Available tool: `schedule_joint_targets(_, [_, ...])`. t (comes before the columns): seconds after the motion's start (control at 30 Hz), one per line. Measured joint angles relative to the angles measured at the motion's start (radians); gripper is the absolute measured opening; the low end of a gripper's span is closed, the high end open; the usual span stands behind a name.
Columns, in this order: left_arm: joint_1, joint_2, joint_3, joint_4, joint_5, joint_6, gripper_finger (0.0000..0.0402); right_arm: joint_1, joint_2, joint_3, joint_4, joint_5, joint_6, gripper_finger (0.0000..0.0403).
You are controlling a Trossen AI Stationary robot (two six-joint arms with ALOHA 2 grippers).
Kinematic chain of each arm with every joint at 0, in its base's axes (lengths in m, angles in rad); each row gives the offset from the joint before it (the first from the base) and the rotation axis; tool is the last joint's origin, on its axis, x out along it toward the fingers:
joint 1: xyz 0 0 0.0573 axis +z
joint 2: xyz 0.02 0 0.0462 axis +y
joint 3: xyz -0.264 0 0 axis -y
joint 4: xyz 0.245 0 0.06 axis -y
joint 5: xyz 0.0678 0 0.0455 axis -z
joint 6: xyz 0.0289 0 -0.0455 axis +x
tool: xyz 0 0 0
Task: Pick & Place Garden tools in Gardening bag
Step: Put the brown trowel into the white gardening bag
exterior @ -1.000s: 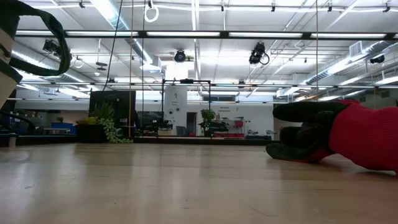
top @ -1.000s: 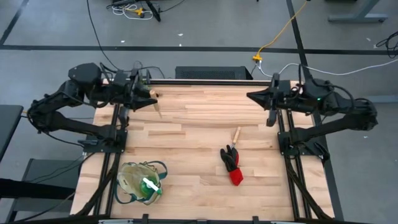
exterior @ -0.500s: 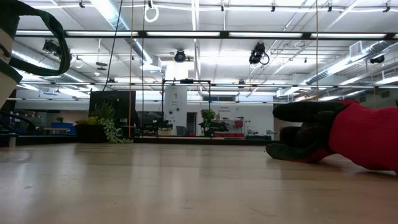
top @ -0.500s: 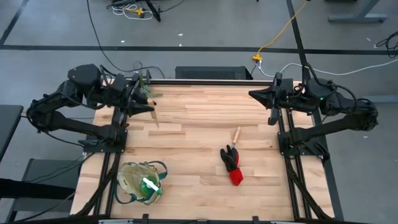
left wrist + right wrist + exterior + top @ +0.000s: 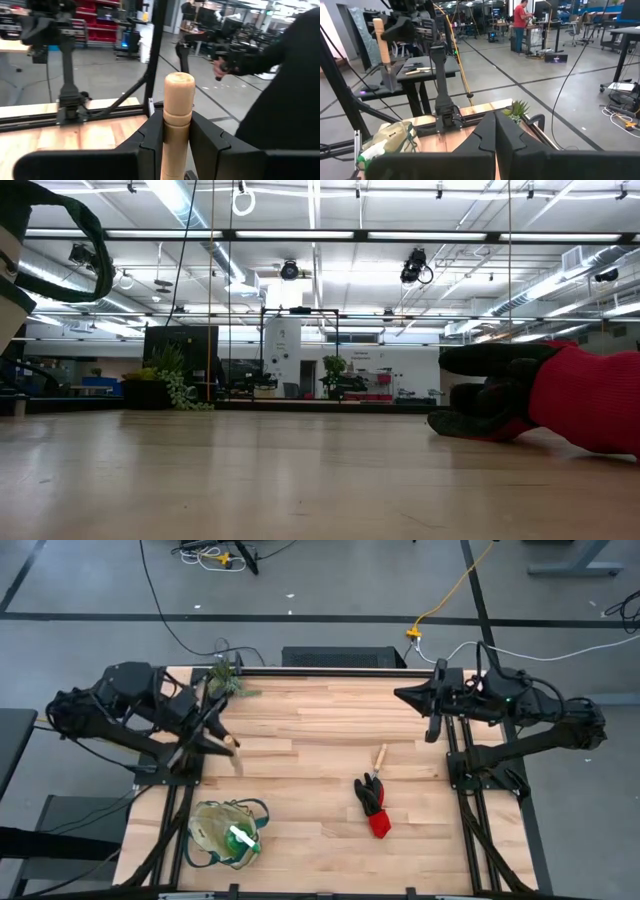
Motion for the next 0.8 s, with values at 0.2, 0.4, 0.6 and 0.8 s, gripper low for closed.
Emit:
schedule_joint_targets(0.2, [-0.070, 0.000, 0.000, 0.000, -0.019, -0.001, 0.0077, 0.000, 0.008, 0.000, 0.001, -0.004, 0.000, 0.0000])
schedule_joint_targets(0.4, [-0.138, -0.001, 0.000, 0.000, -0.010, -0.022, 0.0077, 0.000, 0.008, 0.000, 0.002, -0.004, 0.000, 0.0000])
schedule_joint_targets(0.6, [-0.205, -0.003, 0.000, 0.000, -0.005, -0.017, 0.0077, 0.000, 0.008, 0.000, 0.002, -0.004, 0.000, 0.0000])
schedule_joint_targets(0.8, [-0.273, -0.003, 0.000, -0.012, -0.015, 0.022, 0.0077, 0.000, 0.008, 0.000, 0.002, -0.005, -0.001, 0.0000])
